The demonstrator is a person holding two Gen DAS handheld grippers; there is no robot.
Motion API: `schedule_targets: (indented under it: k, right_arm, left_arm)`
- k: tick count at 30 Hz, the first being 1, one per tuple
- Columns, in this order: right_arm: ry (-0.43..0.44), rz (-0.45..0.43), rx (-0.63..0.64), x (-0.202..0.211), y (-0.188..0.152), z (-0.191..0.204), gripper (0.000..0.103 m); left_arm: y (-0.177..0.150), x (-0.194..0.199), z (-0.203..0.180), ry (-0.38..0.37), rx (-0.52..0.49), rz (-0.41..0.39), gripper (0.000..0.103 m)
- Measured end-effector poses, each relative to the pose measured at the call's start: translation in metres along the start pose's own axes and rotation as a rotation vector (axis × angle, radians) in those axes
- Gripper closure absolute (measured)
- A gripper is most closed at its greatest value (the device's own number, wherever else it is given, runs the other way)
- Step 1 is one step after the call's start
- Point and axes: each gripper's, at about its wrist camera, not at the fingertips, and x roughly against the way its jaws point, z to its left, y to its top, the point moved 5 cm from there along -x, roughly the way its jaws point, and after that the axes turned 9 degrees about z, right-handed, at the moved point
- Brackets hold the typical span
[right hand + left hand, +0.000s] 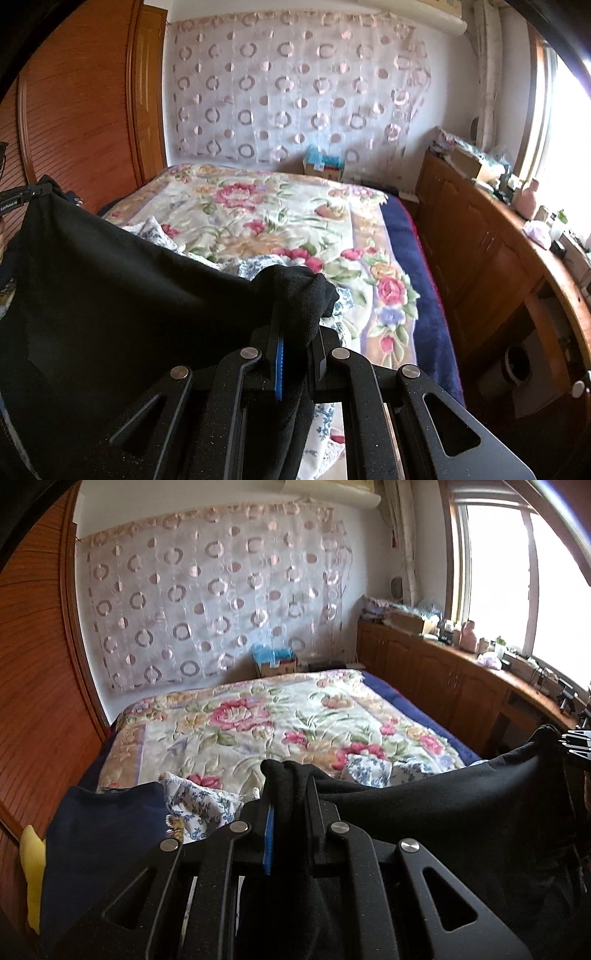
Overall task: Fold small clothes
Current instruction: 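Lower the folded half onto the hem and open both grippers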
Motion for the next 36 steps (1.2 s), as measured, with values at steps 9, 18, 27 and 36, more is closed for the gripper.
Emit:
schedule_targets:
  k: [9,18,27,36]
  right_arm:
    - [-0.005,0.071,-0.014,-0.013,0.0,0.005,0.095]
    - [0.003,0.076,-0.052,0.012,-0.02,0.003,0.089]
    - [-0.005,0.053,-0.085,0.046,-0.045,-0.003,0.049]
    - [0.025,0.111,-0.144,0.093,-0.1,0.004,0.049]
  left_arm:
    - [-0.005,-0.036,0.001,-0.009,0.001,0.066,0.087]
    - [-0.023,-0.01,-0.003,-0.013,-0.025,0.049,0.034]
    - [-0.081,0.017,-0.015,-0.034,-0.026,0.107,0.025]
    - [-0.122,0.015,-0.028,-0.068,-0.044,0.165,0.025]
